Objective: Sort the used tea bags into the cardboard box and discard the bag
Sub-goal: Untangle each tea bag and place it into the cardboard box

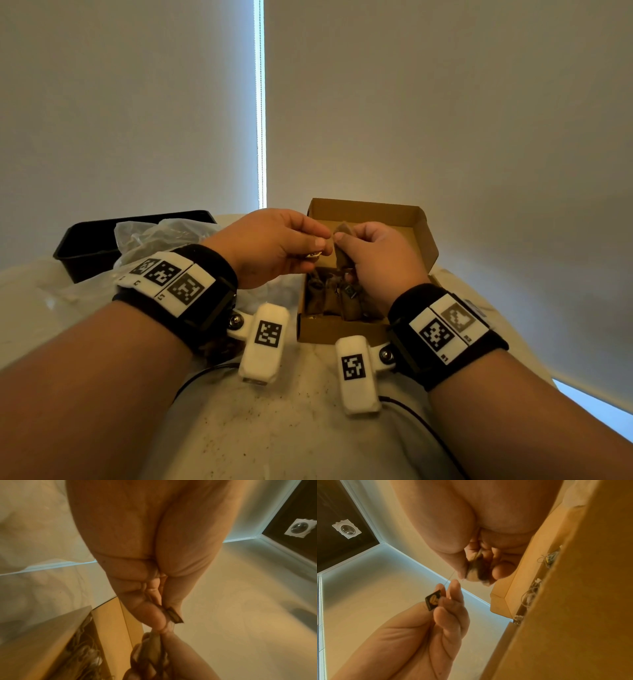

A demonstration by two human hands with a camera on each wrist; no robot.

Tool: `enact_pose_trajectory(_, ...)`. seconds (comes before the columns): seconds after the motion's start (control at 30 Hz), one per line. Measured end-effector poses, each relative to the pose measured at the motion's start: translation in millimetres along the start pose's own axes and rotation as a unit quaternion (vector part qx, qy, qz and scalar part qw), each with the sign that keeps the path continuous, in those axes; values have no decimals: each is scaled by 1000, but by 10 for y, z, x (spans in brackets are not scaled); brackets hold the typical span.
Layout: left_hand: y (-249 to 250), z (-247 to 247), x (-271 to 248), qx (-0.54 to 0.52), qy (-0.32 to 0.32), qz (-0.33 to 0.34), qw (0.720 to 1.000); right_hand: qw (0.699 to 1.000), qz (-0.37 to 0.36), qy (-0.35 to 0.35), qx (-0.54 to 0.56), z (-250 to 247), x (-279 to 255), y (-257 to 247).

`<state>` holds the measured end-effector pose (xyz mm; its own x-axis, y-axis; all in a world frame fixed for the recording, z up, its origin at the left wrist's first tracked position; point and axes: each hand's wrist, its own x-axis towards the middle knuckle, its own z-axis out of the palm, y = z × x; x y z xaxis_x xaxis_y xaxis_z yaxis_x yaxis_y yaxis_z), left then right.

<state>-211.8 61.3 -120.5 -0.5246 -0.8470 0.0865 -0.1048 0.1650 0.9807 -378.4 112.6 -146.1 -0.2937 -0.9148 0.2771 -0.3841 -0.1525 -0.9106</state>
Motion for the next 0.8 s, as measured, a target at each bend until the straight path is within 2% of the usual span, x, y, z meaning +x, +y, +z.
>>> enact_pose_trajectory(0.17,27,-26,-22,58,-66,-10,996,1000,-29,-12,2,-8,9,21)
enact_pose_trajectory(0.27,50,-43,-27,104,-73,18,992,996,-31,-69,-38,-30,-11,-8)
enact_pose_trajectory(0.33,67,-42,-5,77,-10,58,995,985,-27,-150,-79,-56,-40,-40)
enact_pose_trajectory(0.4,72,-50,28,61,81,95,990,965,-31,-244,-96,-76,-94,-83)
enact_pose_trajectory(0.47,60,-75,52,82,145,117,979,946,-31,-314,-71,-76,-127,-93)
enact_pose_trajectory(0.5,50,-88,58,89,157,121,976,941,-34,-333,-40,-75,-130,-90)
enact_pose_trajectory(0.63,1,-133,71,77,151,109,980,928,-41,-328,170,-51,-94,-60)
enact_pose_trajectory(0.7,-16,-133,77,87,144,104,980,926,-35,-279,254,-64,-76,-74)
enact_pose_trajectory(0.8,-38,-115,81,197,136,101,966,921,-30,-207,329,-100,-13,-76)
